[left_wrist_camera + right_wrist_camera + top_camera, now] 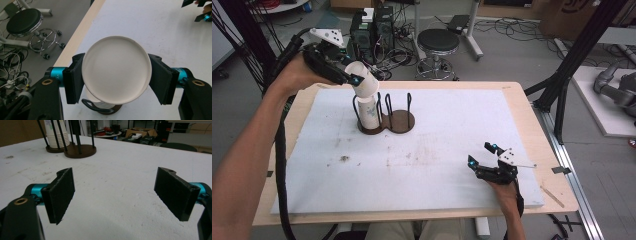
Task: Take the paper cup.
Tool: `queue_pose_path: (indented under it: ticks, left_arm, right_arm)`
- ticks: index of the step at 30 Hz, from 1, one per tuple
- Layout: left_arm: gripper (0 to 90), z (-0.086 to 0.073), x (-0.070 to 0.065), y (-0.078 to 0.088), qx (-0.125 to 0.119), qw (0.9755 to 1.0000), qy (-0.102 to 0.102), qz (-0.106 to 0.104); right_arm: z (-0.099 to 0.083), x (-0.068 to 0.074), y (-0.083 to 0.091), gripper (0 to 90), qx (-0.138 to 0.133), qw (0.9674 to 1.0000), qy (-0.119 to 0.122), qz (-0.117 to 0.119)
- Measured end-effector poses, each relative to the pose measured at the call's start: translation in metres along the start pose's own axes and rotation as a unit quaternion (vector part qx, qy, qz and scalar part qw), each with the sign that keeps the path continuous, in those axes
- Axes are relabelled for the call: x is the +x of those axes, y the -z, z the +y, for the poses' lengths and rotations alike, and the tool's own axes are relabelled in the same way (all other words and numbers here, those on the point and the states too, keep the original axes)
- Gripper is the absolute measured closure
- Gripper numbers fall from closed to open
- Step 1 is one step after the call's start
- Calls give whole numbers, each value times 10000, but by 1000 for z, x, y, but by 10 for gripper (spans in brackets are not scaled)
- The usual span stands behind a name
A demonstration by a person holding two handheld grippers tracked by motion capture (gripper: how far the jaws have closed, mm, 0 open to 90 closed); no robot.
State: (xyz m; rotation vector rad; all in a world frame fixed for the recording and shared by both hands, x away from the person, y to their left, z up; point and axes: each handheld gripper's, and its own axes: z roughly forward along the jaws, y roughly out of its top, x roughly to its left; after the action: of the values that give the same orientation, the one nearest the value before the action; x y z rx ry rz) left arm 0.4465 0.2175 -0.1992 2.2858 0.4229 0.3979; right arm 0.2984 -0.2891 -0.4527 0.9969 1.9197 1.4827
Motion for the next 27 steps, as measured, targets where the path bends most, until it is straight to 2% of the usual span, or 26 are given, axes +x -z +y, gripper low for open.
queue_pose_path:
  ticks: [4, 7, 10, 15, 20, 25, 27]
  left_arm:
    - [351, -4, -11, -2, 36, 10000, -44, 36]
    - [351, -8, -21, -1, -26, 10000, -29, 44]
    - [352, -9, -26, 1, -16, 10000, -52, 83]
    - [353, -14, -35, 8, -181, 9998, 37, 117]
    - [353, -20, -47, 13, -365, 9992, -6, 132]
    - [353, -28, -59, 20, -548, 9983, 55, 176]
    - [353, -33, -63, 20, -632, 9979, 76, 116]
  right_arm:
    - [0, 0, 0, 171, -3, 10000, -9, -6]
    - [0, 0, 0, 171, -14, 10000, 8, -27]
    - [0, 1, 0, 171, -11, 10000, 1, -40]
    - [0, 0, 0, 171, 0, 10000, -12, -32]
    - [0, -1, -1, 171, 9, 10000, -48, -31]
    - [0, -1, -1, 171, 34, 10000, -48, -5]
    - [0, -1, -1, 171, 48, 10000, -61, 2]
